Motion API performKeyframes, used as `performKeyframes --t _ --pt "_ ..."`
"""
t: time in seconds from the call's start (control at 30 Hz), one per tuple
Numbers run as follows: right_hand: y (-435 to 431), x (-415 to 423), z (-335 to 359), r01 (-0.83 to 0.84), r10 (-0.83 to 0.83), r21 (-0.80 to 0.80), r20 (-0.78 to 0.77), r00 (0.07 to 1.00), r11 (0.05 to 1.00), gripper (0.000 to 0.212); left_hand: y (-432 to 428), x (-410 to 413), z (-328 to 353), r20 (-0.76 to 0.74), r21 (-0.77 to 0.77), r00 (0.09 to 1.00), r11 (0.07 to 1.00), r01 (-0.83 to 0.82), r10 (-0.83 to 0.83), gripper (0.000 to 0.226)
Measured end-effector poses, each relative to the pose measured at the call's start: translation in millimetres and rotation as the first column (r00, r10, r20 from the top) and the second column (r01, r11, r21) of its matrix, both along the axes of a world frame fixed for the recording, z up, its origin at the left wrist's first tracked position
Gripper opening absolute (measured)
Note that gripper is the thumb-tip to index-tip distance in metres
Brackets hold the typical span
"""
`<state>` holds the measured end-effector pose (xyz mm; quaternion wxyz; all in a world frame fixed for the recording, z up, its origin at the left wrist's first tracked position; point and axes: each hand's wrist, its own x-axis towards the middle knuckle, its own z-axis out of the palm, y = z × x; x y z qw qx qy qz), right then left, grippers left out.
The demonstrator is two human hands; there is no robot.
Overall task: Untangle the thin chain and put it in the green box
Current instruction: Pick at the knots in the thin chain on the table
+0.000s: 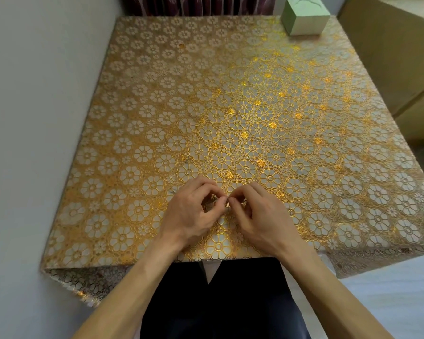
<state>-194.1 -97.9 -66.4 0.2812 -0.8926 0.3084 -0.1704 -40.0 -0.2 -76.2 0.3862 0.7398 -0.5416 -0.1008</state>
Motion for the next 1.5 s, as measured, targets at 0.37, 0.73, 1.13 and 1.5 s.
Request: performKeyframes --t 0.37,0.73,1.13,1.5 --pt "-1.6 -1.4 1.5 0.009 -0.012 0.05 0.056 0.998 0.999 0.014 0.0 1.8 6.9 -0.174 0.073 0.984 0.997 -0.026 0.038 0.015" --pt "5.2 -1.6 4.0 0.073 -0.093 0.127 0.165 0.982 0.989 0.008 0.3 1.2 8.7 -0.213 0.042 0.975 0.997 -0.058 0.066 0.012" --pt "6.2 6.1 5.9 0.104 -0.116 0.13 0.086 0.989 0.986 0.007 0.5 2.3 6.0 -0.202 0.029 0.978 0.998 -0.054 0.059 0.019" --pt "4.6 4.4 3.4 0.086 -0.123 0.224 0.156 0.98 0.971 0.004 0.9 1.8 6.7 -0.208 0.035 0.976 0.998 -0.053 0.059 0.013"
